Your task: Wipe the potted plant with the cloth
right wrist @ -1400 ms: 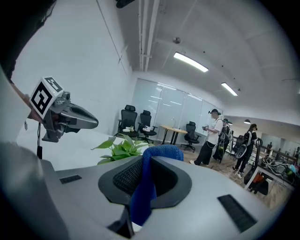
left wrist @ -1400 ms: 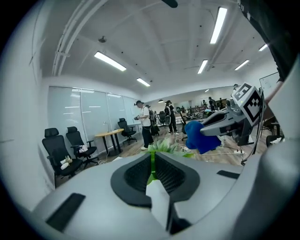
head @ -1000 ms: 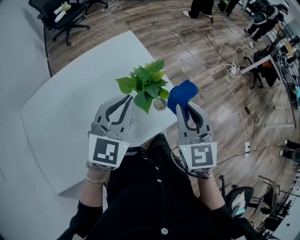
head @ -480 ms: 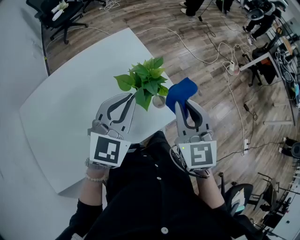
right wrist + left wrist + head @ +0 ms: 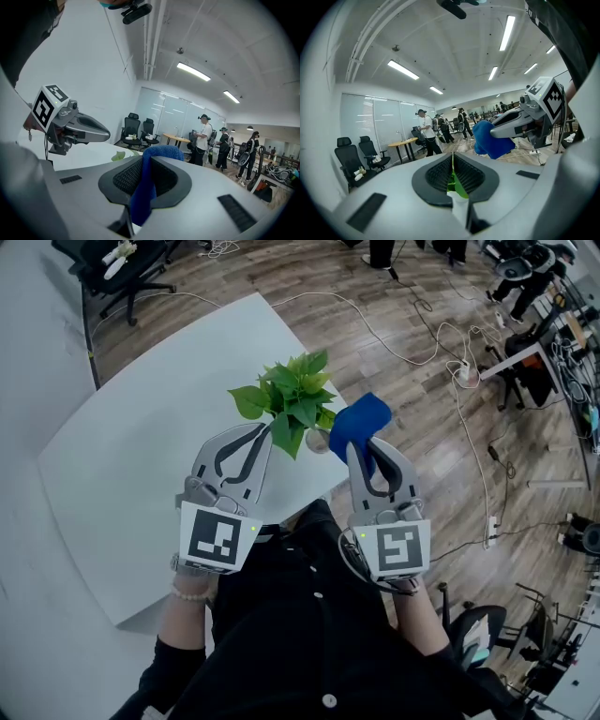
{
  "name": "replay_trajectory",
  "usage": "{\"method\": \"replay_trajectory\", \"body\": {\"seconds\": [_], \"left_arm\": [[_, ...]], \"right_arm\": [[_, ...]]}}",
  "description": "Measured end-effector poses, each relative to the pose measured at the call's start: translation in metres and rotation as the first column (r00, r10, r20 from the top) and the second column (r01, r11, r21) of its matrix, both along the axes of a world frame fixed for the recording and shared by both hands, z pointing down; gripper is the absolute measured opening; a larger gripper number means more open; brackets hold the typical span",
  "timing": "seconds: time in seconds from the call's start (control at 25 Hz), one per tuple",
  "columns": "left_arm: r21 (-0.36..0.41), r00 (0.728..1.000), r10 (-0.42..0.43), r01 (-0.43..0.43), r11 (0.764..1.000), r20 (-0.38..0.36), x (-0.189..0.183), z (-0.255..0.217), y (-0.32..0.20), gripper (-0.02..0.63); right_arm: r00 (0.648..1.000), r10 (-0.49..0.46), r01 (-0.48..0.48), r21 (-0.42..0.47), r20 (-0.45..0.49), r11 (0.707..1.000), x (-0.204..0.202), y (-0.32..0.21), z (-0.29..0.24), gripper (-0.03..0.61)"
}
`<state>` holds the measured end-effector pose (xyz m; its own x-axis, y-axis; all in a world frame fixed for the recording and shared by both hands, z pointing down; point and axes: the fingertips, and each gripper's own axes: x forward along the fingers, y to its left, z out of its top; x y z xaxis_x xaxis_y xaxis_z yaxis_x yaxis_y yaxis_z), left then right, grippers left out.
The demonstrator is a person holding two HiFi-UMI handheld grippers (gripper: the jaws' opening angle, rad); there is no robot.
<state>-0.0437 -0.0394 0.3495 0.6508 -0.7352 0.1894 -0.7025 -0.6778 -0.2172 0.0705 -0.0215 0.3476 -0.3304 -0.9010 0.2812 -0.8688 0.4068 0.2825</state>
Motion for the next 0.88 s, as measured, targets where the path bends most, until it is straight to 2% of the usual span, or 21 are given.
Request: {"method": "replay_trajectory", "body": {"seconds": [0.88], "left_arm": [[-0.008,1.000,0.006,-0.006,1.000,0.007,0.002,0.004,-0.002,0.023]], "right_arm": [[1.000,-0.030,0.030,-0.060,-0.007,0.998,-0.005,0.004,0.018,0.074]]}}
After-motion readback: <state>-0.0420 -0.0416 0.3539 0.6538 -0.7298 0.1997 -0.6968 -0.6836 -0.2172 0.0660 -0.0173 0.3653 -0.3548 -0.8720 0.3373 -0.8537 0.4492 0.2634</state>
